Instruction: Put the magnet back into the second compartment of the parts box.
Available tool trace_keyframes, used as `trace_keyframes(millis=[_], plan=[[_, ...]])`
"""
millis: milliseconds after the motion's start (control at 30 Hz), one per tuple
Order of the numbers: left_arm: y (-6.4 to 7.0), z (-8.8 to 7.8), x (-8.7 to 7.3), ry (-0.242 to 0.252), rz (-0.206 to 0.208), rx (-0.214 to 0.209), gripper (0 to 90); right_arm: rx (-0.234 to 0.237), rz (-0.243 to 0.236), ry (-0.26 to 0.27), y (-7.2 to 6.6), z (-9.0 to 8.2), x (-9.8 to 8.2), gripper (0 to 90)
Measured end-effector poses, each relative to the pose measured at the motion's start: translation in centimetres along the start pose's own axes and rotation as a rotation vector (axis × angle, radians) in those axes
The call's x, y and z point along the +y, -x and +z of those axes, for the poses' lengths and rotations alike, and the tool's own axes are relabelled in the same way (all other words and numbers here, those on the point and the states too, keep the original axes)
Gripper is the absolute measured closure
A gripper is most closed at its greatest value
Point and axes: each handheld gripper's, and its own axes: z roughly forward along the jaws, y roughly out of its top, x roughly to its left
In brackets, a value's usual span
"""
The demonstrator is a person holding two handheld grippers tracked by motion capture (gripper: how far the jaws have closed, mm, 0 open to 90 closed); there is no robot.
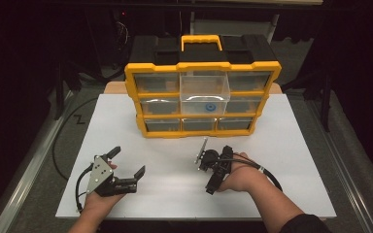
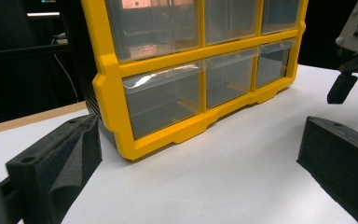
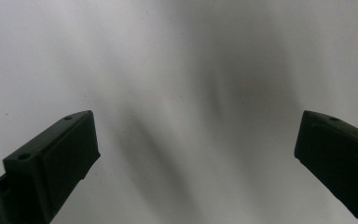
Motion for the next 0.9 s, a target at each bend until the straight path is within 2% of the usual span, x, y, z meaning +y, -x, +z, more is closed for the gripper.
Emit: trace_keyframes(millis=[300,567,767,800,900], plan=[[0.0,0.0,0.0,0.000,0.001,-0.002,0.3,0.008,-0.001,0.005,-0.1,1.2,-0.3,1.0],[0.0,0.0,0.0,-0.002,-0.001,-0.002,0.3,0.004,0.019,0.050,0.0,1.1,-0.4,1.0],[0.0,0.0,0.0,-0.005,0.000,-0.002,0.3,-0.006,0.056,0.148,0.2,0.8,-1.1,1.0],[0.0,0.0,0.0,-0.006,0.001,-0.002,0.3,-0.006,0.056,0.148,0.2,0.8,-1.1,1.0],[0.0,0.0,0.0,-0.008,0.003,-0.004,0.3,-0.017,0.102,0.222,0.6,0.6,-1.7,1.0]])
